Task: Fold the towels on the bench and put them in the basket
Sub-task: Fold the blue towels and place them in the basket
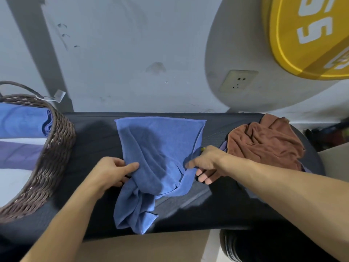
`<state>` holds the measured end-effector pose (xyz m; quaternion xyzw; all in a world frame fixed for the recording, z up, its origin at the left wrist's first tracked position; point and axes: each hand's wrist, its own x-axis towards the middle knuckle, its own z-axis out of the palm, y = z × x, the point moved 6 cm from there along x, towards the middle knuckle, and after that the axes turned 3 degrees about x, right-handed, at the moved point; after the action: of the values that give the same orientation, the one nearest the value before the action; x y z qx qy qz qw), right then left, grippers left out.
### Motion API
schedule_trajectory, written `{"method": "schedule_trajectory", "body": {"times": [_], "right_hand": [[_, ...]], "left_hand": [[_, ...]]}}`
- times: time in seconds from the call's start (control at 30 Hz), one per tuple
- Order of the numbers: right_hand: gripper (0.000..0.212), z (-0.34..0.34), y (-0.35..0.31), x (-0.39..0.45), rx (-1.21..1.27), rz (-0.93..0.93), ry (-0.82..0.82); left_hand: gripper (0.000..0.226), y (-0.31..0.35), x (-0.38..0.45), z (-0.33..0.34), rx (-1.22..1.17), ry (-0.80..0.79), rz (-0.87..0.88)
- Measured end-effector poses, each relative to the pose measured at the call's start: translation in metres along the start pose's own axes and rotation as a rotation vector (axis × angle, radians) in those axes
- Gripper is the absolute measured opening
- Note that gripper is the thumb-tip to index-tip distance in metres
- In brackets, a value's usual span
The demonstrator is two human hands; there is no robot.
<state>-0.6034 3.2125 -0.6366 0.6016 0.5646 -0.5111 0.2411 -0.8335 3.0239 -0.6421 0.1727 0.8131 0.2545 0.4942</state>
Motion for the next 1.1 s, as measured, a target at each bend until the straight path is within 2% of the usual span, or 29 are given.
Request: {"method": "schedule_trajectory", "body": {"times": [0.1,0.2,0.3,0.4,0.5,0.57,0.7,0.8,1.0,1.1], "right_hand": [[0.004,0.010,0.004,-0.004,0.097,0.010,-0.096],[0.015,0.000,-0.002,-0.005,0.265,-0.029,-0.109],[0.019,-0.024,-0.008,-0.002,0.435,-0.089,0.021],[0.011,-0.035,-0.004,-0.002,0.499,-0.079,0.106],[0.039,-0.019,0.006,-0.007,0.384,-0.023,0.059],[0.057,0.006,0.008,-0.016,0.300,-0.008,-0.051],[0.068,0.053,-0.002,-0.041,0.209,-0.112,-0.183],[0.061,0.073,-0.014,-0.059,0.268,-0.235,-0.190],[0.046,0.078,-0.016,-0.090,0.579,-0.350,-0.084],[0.019,0.080,-0.004,-0.103,0.560,-0.345,-0.096]], "left_hand": [[0.025,-0.009,-0.010,0.002,-0.117,0.122,0.051],[0.018,-0.009,-0.004,-0.004,-0.350,0.205,0.056],[0.015,0.000,0.006,-0.023,-0.466,0.297,0.098],[0.024,0.004,0.012,-0.037,-0.413,0.350,0.085],[0.039,0.001,0.002,-0.023,-0.236,0.207,-0.001],[0.043,-0.010,-0.016,-0.010,-0.107,0.138,0.003],[0.035,-0.026,-0.052,0.025,0.079,0.084,0.136],[0.021,-0.022,-0.069,0.048,0.055,0.138,0.215],[0.014,0.008,-0.113,0.064,-0.104,0.245,0.344],[0.011,0.019,-0.133,0.075,-0.186,0.185,0.375]]}}
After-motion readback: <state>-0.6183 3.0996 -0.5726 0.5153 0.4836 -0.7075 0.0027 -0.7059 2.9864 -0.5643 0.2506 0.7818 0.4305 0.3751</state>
